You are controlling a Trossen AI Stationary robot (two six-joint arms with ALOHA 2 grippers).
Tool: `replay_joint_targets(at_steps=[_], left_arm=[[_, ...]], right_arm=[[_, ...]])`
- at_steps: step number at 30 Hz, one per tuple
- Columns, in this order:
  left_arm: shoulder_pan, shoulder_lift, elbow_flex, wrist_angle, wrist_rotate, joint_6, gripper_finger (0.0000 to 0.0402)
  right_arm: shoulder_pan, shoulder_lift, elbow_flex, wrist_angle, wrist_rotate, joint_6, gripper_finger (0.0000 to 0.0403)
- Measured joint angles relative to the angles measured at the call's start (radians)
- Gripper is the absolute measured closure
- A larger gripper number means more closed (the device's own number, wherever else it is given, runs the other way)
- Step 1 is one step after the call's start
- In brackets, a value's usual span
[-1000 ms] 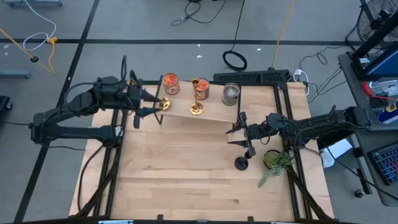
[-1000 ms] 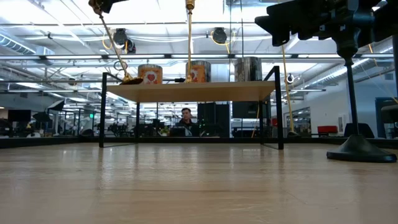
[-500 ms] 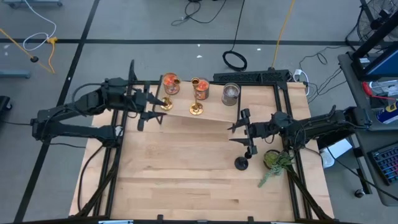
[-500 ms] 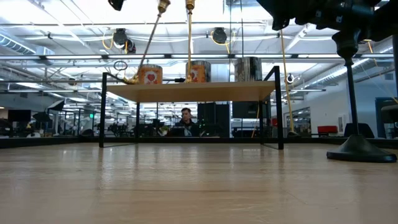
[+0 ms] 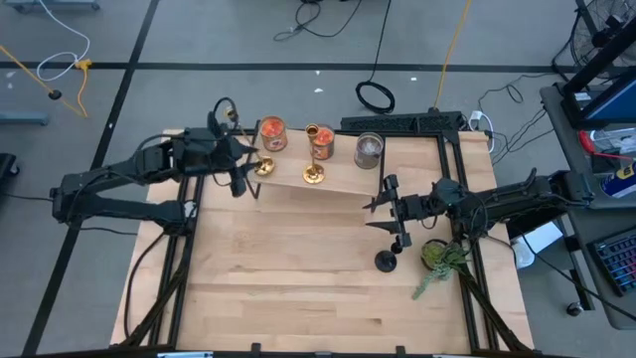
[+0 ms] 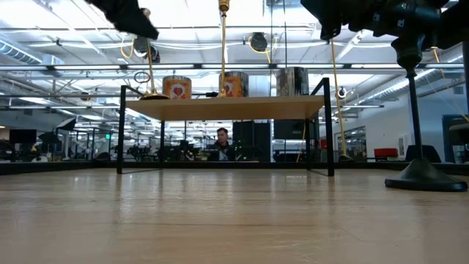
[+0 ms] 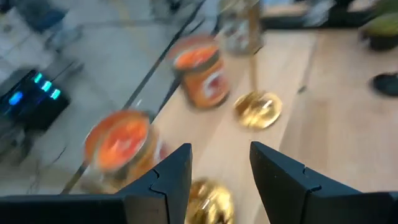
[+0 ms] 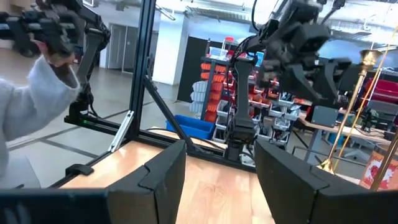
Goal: Pick & Place candle stick holders
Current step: Put the black candle holder on the shelf
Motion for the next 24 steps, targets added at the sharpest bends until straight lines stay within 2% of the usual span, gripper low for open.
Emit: replay_joint_targets(at_steps=[7,9,13,24], left_arm=[[-0.001,0.007,0.0,-0.118,-0.015,-0.074,0.0231],[0.0,0.006,0.0,-0.123,-0.046,-0.094,0.0231],[0.0,0.006,0.0,-0.111,-0.122,-0.123,0.0231],[0.002,0.098,-0.001,0.009,-0.129,-0.071,0.0231]], right_arm=[[0.0,0.0,0.0,0.001,0.0,-0.025,0.0218],[0.0,0.0,0.0,0.001,0.0,-0.024,0.0218],[0.0,0.0,0.0,0.001,0.002,-0.024,0.0218],[0.0,0.0,0.0,-0.002,0.003,-0.023,0.0218]])
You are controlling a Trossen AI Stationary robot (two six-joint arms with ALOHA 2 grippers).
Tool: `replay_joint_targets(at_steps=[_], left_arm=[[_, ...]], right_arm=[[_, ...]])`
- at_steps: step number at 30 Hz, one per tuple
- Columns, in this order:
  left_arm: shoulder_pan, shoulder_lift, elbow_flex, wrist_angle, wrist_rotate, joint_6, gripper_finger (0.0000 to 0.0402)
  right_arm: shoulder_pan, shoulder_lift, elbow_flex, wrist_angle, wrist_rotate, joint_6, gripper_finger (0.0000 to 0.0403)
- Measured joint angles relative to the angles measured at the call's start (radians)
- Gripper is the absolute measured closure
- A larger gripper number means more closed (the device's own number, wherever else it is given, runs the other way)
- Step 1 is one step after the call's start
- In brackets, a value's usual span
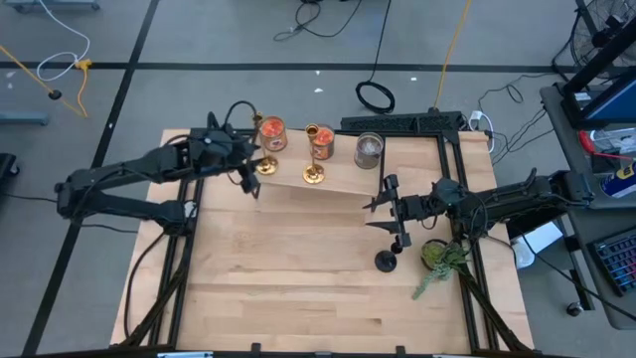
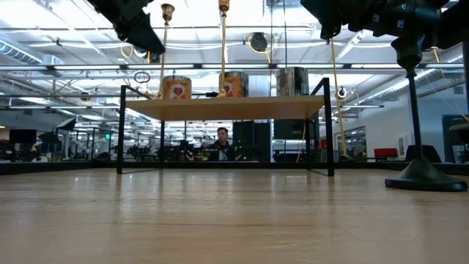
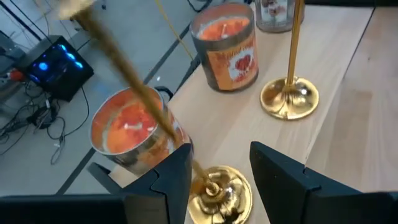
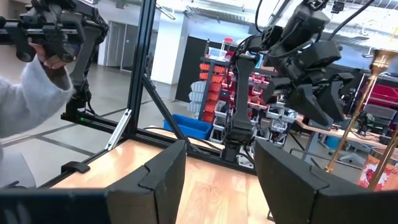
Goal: Pick & Place candle stick holders
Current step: Put the black candle holder on the shelf
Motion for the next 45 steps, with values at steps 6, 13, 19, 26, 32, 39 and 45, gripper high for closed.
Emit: replay_joint_targets(at_steps=[6,13,19,26,32,39,45], left_arm=[[0.0,0.049,0.0,-0.017,0.0,0.002,0.0231],[0.001,0.048,0.0,-0.015,-0.026,0.001,0.0231],[-0.02,-0.019,0.0,-0.025,-0.006,-0.004,0.0231],[-0.121,-0.107,0.0,-0.103,0.145,0.025,0.0231],[-0.219,-0.148,0.0,-0.119,0.162,0.029,0.0231],[-0.267,-0.138,0.0,-0.12,0.129,0.03,0.0231],[-0.272,-0.137,0.0,-0.122,0.114,0.026,0.0231]], right_arm=[[0.0,0.0,0.0,-0.004,0.0,0.0,0.0218],[0.0,0.0,0.0,-0.005,0.0,0.001,0.0218],[0.0,0.0,0.0,-0.005,-0.003,0.069,0.0218],[0.001,-0.009,0.0,-0.161,-0.223,0.178,0.0218],[0.001,-0.023,0.0,-0.301,-0.452,0.2,0.0218],[0.012,-0.024,0.0,-0.375,-0.503,0.182,0.0218],[0.099,-0.024,-0.019,-0.371,-0.503,0.13,0.0218]])
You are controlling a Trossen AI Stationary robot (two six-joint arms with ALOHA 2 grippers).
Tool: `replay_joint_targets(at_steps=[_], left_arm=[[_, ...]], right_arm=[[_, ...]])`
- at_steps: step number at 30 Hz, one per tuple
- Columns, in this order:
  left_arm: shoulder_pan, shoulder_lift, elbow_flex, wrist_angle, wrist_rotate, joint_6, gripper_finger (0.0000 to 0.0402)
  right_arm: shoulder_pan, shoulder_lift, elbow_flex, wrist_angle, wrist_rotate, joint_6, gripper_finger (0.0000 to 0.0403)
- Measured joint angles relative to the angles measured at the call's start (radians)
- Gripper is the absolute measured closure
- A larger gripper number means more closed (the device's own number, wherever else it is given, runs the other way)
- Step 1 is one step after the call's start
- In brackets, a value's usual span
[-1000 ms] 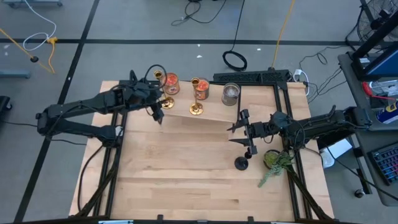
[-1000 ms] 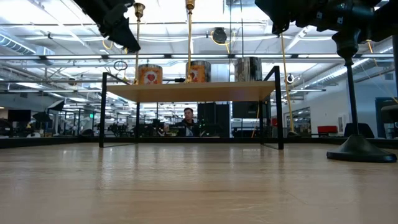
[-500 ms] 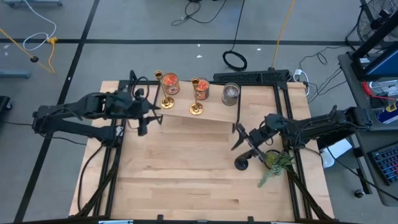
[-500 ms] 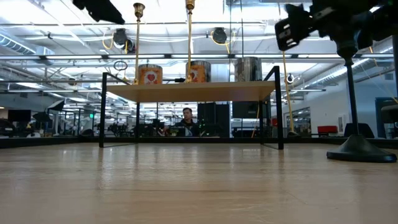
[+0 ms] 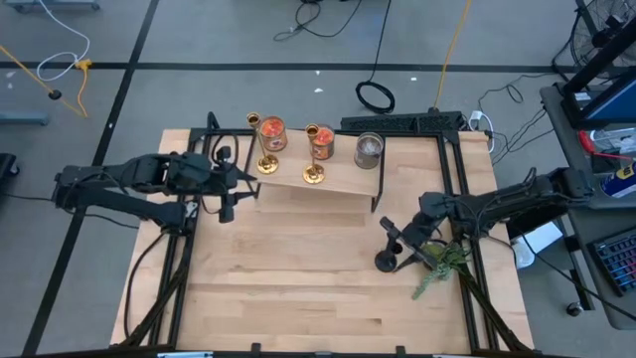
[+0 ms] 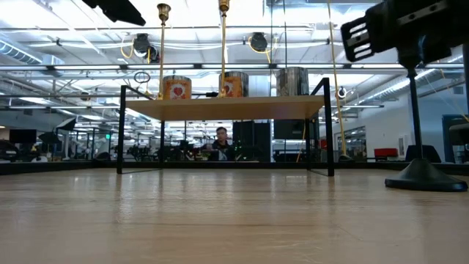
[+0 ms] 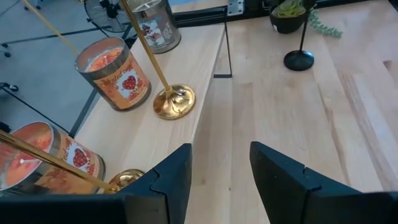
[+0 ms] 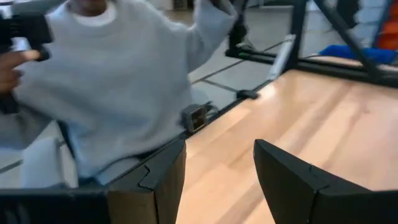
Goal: Pick & Place candle stick holders
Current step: Put the black candle holder on the shelf
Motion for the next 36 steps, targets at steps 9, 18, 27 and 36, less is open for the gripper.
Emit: replay_joint_targets(at_steps=[9,18,27,36], left_arm=[[0.0,0.0,0.0,0.012,0.0,-0.012,0.0231],[0.0,0.001,0.0,0.022,-0.001,-0.027,0.0231],[0.0,0.001,0.0,0.035,-0.001,-0.024,0.0231],[0.0,0.0,0.0,0.033,-0.001,-0.023,0.0231]], right_arm=[[0.057,-0.003,-0.13,0.173,0.21,-0.085,0.0218],[0.057,-0.001,-0.232,0.457,0.208,-0.072,0.0218],[0.05,-0.038,-0.226,0.493,0.182,0.014,0.0218],[0.05,-0.095,-0.214,0.336,0.214,-0.001,0.0218]])
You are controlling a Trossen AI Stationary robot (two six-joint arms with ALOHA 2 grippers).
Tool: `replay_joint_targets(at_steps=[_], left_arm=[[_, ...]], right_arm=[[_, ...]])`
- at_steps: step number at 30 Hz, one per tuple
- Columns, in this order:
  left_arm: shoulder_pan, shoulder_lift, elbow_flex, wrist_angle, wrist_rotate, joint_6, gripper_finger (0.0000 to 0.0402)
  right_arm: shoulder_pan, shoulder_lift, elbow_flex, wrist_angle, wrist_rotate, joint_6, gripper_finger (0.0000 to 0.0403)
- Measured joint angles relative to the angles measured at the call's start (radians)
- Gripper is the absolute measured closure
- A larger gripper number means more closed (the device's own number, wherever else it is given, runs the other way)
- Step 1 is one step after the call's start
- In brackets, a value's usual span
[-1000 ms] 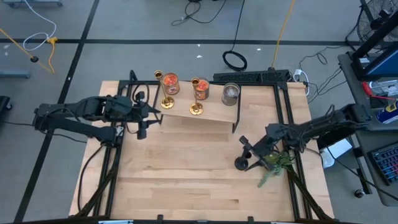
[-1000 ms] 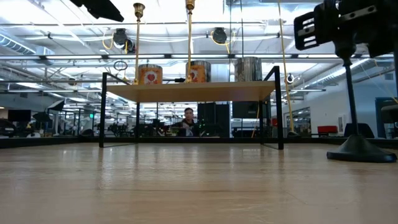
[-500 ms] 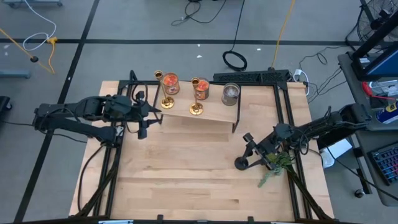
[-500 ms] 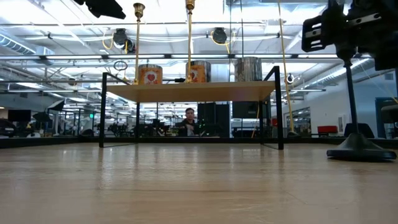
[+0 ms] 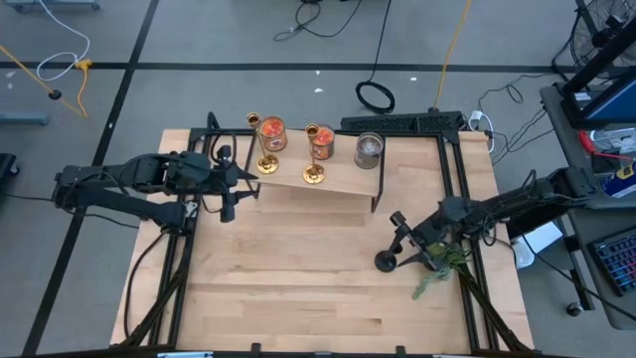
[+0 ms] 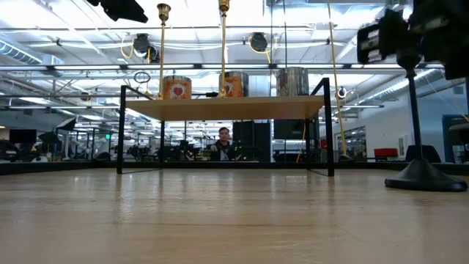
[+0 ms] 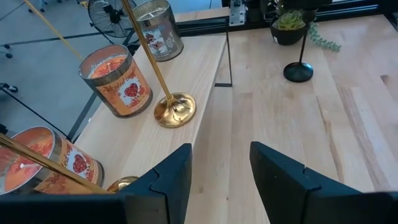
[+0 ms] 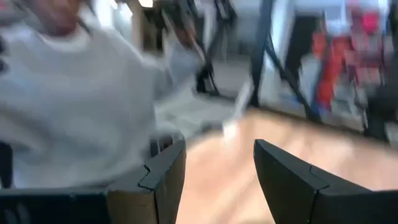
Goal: Pick & Place candle stick holders
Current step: Put the black candle holder on the shelf
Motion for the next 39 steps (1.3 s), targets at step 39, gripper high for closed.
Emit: replay_joint_targets(at_steps=[39], left_arm=[[0.0,0.0,0.0,0.001,0.0,-0.004,0.0231]], right_arm=[[-0.012,0.033,0.001,-0.137,0.103,-0.046,0.0308]])
